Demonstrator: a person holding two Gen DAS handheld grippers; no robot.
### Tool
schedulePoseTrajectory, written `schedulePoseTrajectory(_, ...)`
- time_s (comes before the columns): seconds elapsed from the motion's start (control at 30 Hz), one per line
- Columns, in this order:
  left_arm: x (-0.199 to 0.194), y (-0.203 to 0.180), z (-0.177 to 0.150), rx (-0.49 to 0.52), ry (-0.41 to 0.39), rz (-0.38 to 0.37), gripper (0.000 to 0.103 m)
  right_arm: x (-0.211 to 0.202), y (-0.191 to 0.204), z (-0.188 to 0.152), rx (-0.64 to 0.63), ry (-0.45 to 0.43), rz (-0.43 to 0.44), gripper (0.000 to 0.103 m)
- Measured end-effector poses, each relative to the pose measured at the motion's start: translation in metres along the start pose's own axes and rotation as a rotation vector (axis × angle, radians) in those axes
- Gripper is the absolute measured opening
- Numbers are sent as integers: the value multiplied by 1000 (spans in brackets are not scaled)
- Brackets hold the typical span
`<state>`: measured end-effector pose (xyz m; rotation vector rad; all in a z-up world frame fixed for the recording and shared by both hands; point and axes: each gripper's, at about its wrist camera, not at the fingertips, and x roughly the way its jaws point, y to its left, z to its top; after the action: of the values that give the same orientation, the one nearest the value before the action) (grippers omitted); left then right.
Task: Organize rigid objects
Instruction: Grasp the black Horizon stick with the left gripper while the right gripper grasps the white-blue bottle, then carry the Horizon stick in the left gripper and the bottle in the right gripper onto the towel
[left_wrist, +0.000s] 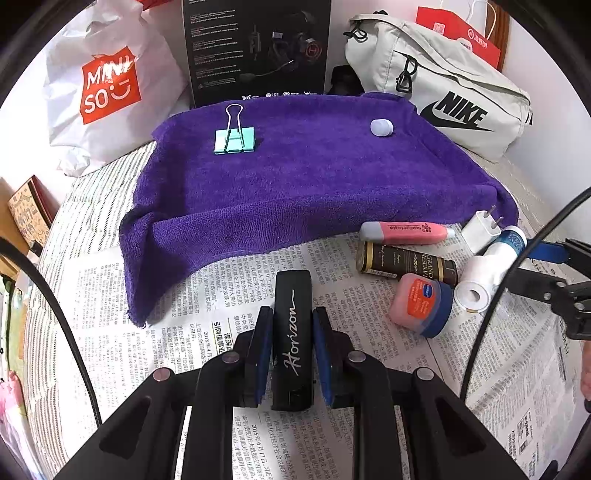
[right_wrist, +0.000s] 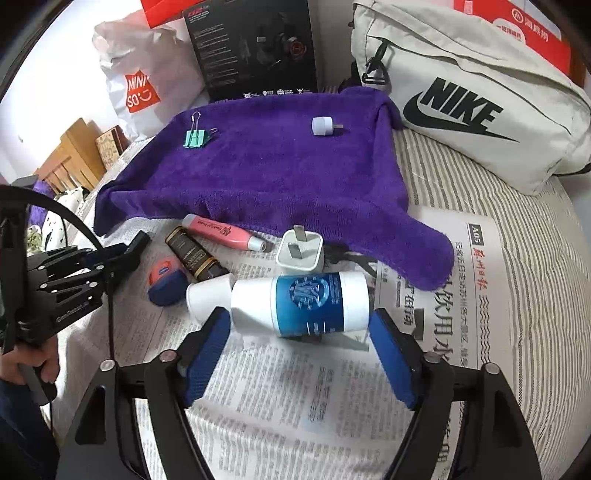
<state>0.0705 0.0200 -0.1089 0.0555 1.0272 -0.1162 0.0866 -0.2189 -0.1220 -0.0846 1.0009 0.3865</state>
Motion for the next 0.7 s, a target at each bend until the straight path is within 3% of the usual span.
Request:
schedulePoseTrajectory(0.27,-1,2,-1,0,-10,-8,22,23,1,2,2,14,-25,79)
schedulePoseTrajectory(0.7,-3,4,-3,-9,-3,-22,21,7,-5,3,-17,-12,-58,76)
